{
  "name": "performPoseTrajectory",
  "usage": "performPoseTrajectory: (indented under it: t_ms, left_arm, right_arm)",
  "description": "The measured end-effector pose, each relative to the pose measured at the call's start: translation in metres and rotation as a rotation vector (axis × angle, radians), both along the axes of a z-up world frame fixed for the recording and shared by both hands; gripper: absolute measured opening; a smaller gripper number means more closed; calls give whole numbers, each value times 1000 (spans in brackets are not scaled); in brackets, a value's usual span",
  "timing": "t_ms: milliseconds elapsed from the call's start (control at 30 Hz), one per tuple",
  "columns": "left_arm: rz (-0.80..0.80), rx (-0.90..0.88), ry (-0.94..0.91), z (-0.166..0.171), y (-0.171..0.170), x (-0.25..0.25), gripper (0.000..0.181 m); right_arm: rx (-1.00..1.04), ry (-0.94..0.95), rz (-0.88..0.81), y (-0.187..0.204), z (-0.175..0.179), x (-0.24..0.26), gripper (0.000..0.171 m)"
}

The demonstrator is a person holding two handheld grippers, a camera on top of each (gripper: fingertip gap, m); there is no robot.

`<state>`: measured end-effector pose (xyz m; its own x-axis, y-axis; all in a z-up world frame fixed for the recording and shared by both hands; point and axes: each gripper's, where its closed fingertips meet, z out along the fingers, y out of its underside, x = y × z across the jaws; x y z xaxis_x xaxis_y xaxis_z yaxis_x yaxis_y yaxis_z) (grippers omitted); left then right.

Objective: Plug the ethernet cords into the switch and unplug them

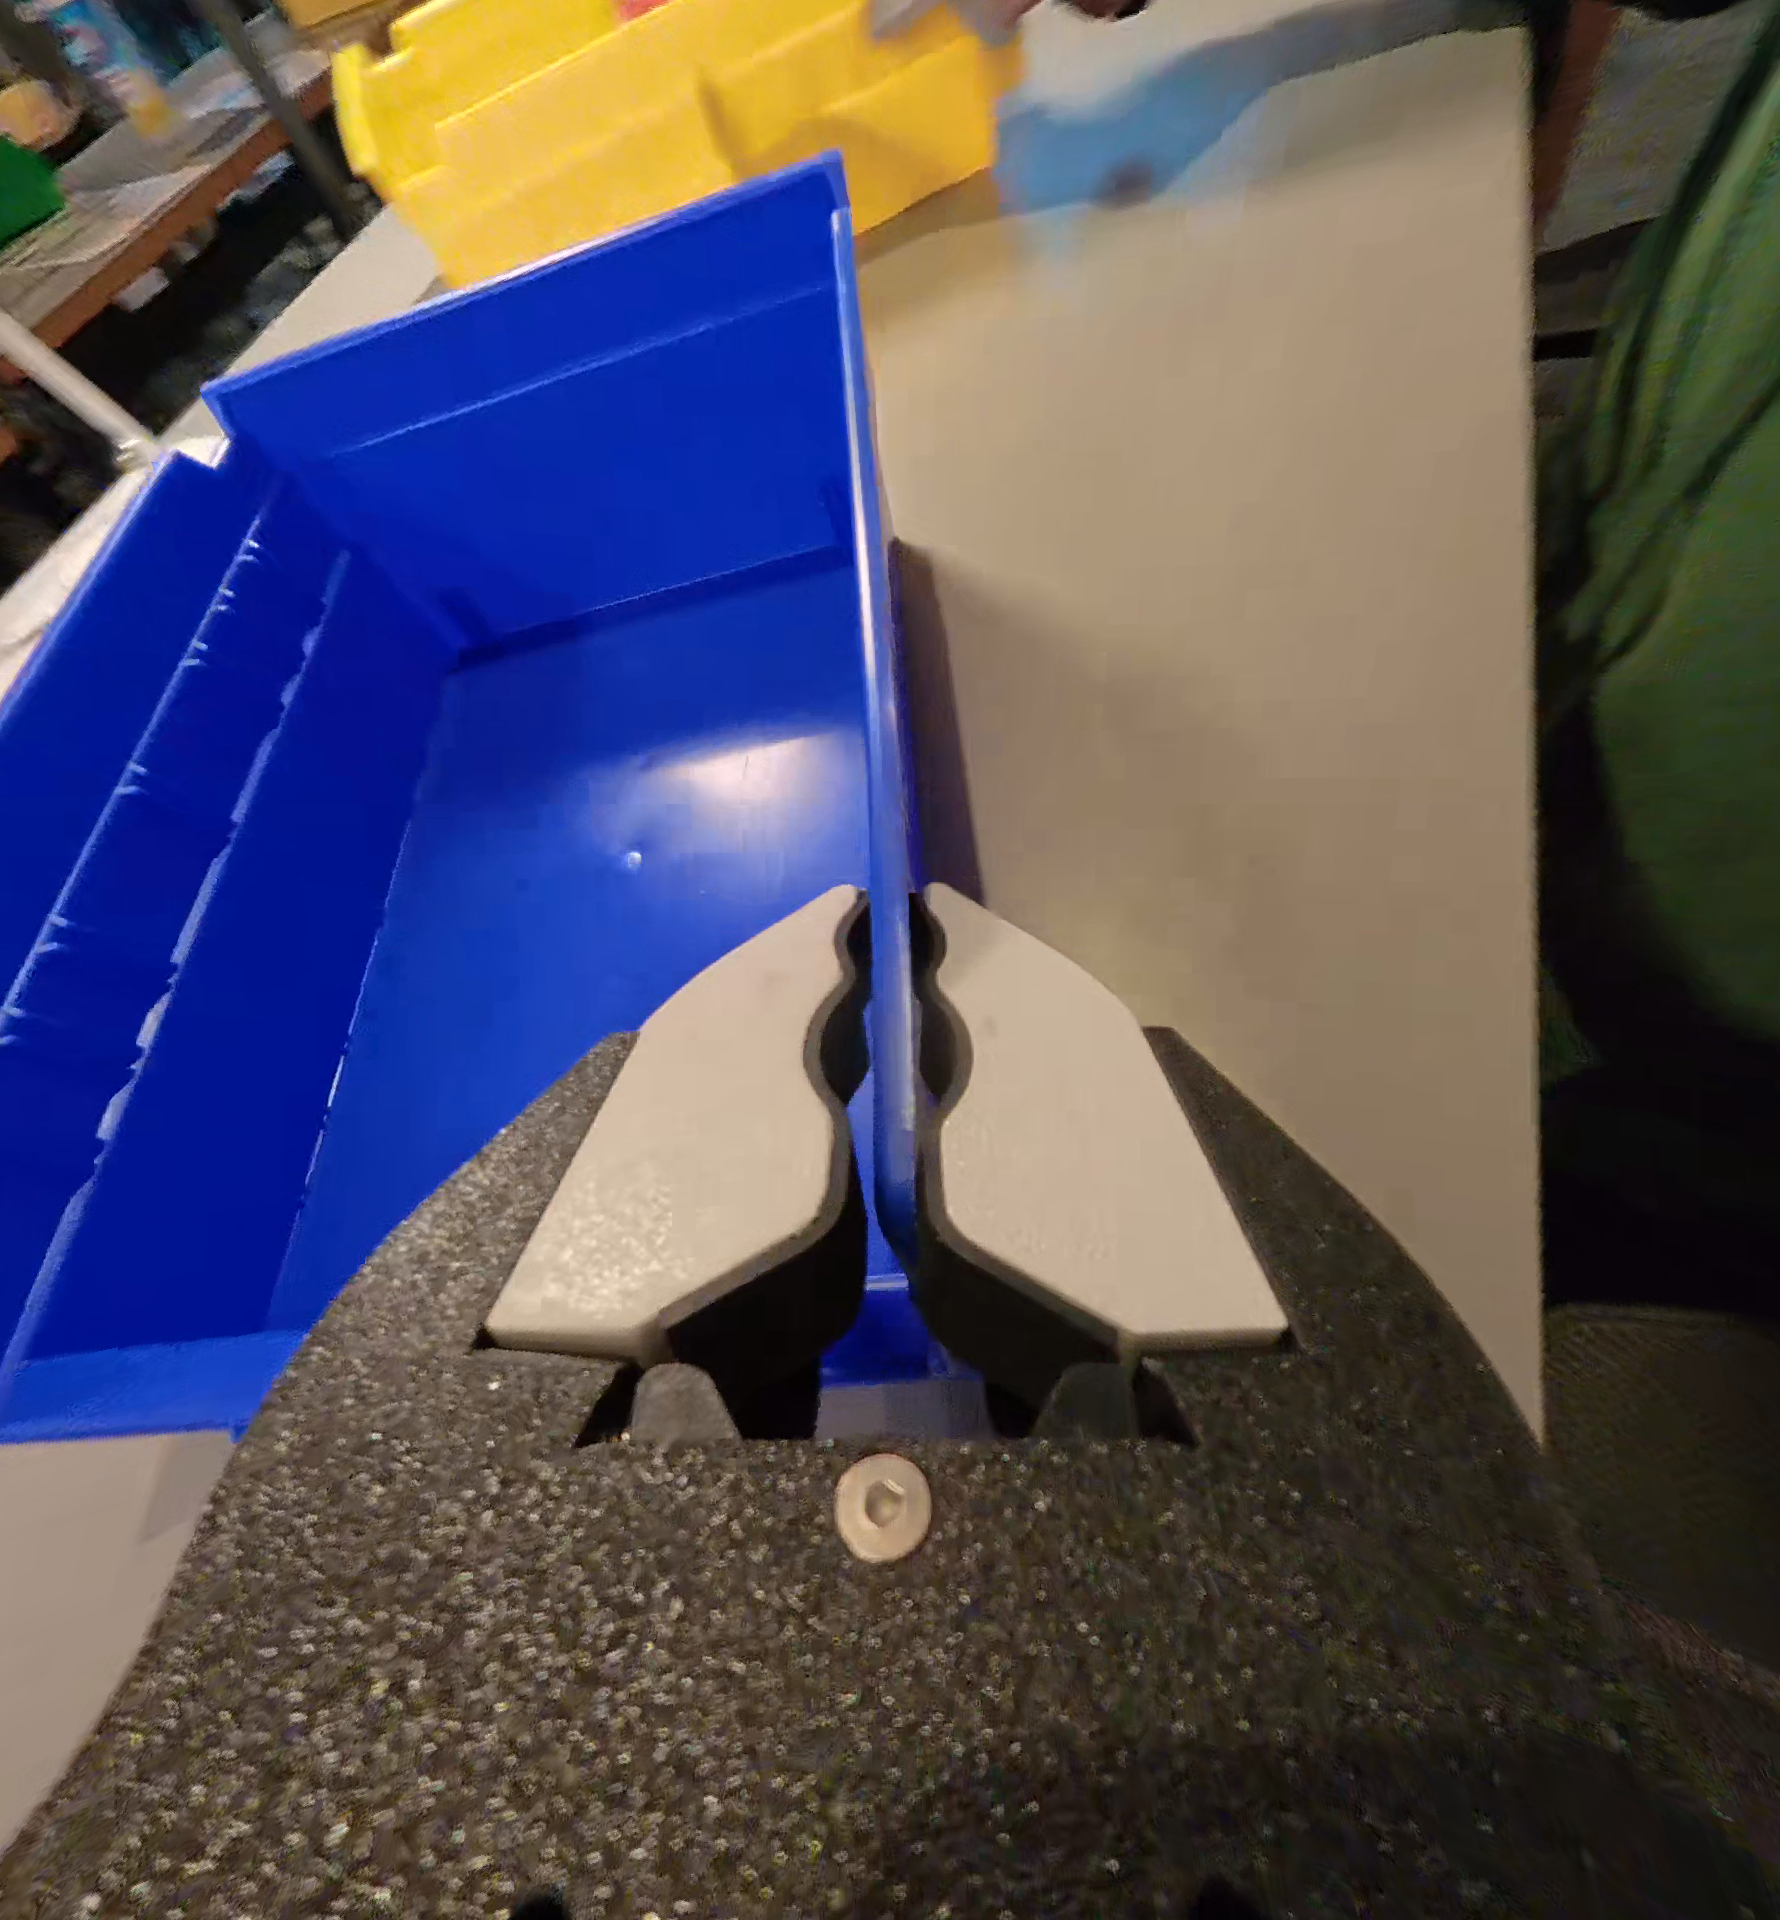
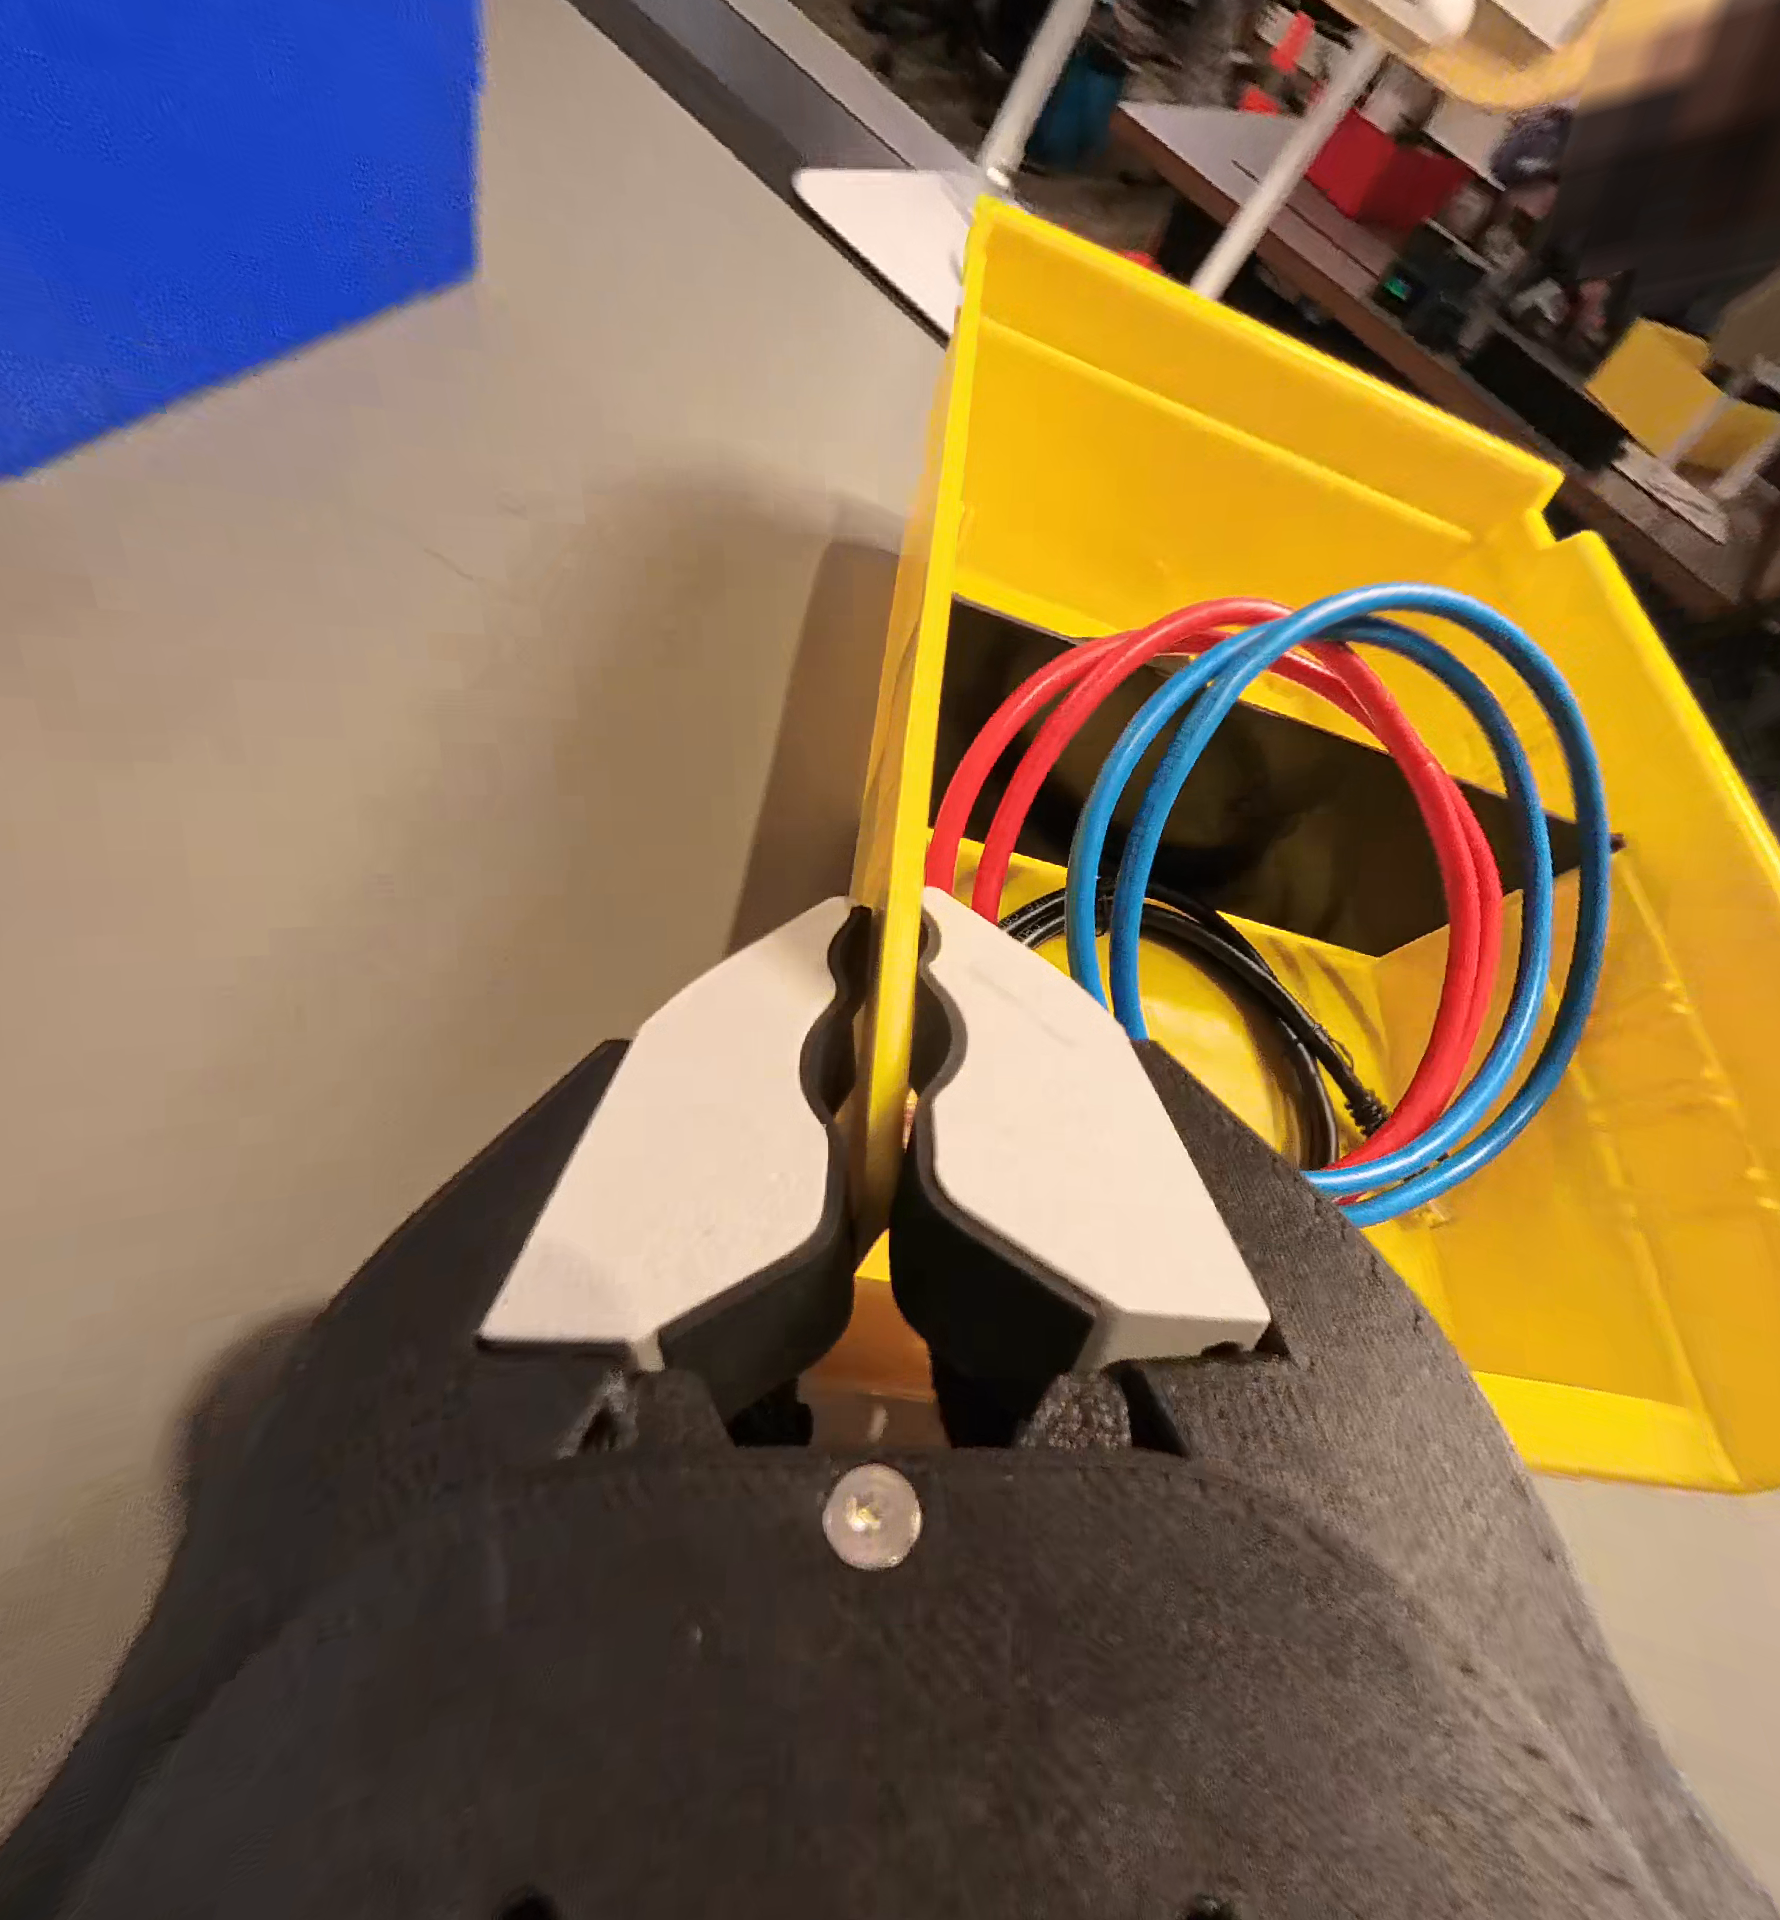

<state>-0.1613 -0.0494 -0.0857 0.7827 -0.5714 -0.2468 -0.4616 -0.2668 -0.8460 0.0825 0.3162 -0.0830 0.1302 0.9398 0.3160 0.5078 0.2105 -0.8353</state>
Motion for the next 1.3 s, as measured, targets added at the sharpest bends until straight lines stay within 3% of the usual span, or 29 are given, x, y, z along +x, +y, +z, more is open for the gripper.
performPoseTrajectory:
  t_ms: [233, 367, 700, 833, 967, 1067, 1200, 1300]
  left_arm:
    - [-340, -60, -81, 1, -25, 57, 5]
    - [-458, -69, -99, 1, -25, 89, 6]
    - [-526, -22, -80, 2, 5, 152, 6]
    - [-492, 3, -79, 5, 7, 155, 8]
    - [-478, 109, -212, 42, 2, 147, 30]
    - [-332, 181, -297, 75, 25, 114, 47]
    - [219, 72, -367, 84, 95, 9, 67]
    - [528, -112, -430, 67, 124, -65, 65]
  right_arm:
    - [0, -1, 312, -21, 0, -47, 5]
    - [-27, 7, 449, -32, 0, -82, 5]
    - [-73, 2, 688, -90, 1, -163, 6]
    - [-101, 86, 664, -83, 20, -166, 13]
    - [-179, 185, 622, -61, 53, -148, 17]
    - [-211, 197, 545, -46, 69, -130, 22]
    - [-327, 105, 317, -33, 79, -89, 32]
    - [-546, 27, 189, -50, 76, -47, 44]
